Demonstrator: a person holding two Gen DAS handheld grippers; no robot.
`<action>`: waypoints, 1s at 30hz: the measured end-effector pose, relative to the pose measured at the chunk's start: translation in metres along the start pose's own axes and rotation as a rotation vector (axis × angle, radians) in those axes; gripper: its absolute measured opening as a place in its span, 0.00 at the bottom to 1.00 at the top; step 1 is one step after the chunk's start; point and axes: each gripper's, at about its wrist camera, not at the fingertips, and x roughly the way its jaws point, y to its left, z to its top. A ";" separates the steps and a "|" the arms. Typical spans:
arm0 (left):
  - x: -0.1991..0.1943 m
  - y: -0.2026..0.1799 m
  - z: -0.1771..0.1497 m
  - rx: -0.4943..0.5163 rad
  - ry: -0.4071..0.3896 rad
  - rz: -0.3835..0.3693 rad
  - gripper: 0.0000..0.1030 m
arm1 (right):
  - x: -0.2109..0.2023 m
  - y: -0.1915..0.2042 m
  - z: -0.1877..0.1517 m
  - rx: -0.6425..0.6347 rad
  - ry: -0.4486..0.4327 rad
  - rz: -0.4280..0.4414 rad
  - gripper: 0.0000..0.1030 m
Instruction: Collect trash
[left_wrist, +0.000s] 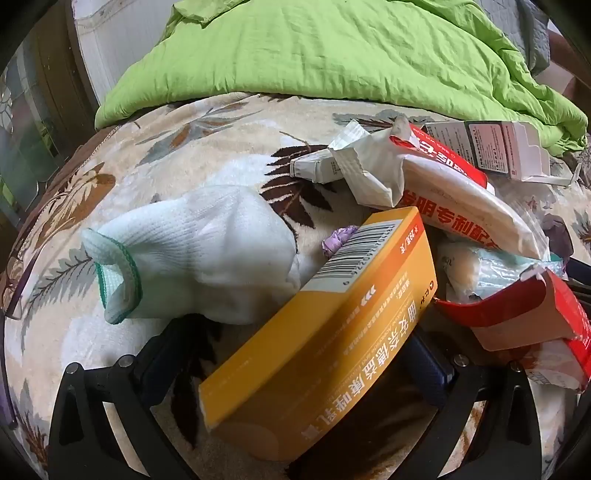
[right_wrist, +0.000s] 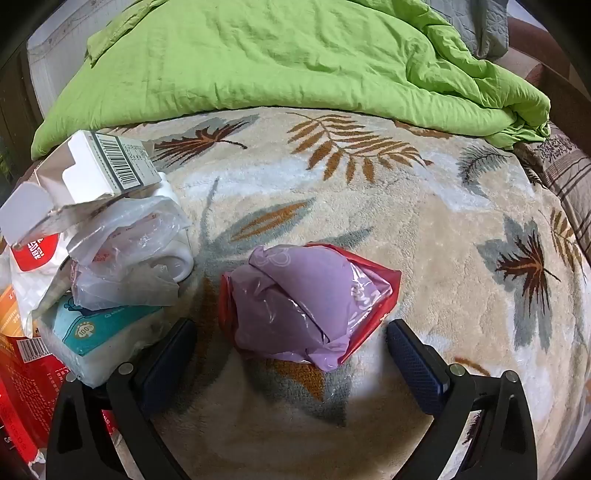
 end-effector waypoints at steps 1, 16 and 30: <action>0.000 0.000 0.000 0.004 0.003 0.005 1.00 | 0.000 0.000 0.000 0.000 -0.001 0.000 1.00; -0.003 0.002 -0.004 0.005 -0.007 -0.005 1.00 | 0.000 0.000 0.000 -0.001 0.002 -0.002 1.00; -0.064 0.008 -0.014 -0.035 -0.175 -0.062 1.00 | 0.003 -0.002 0.000 -0.003 0.003 -0.001 1.00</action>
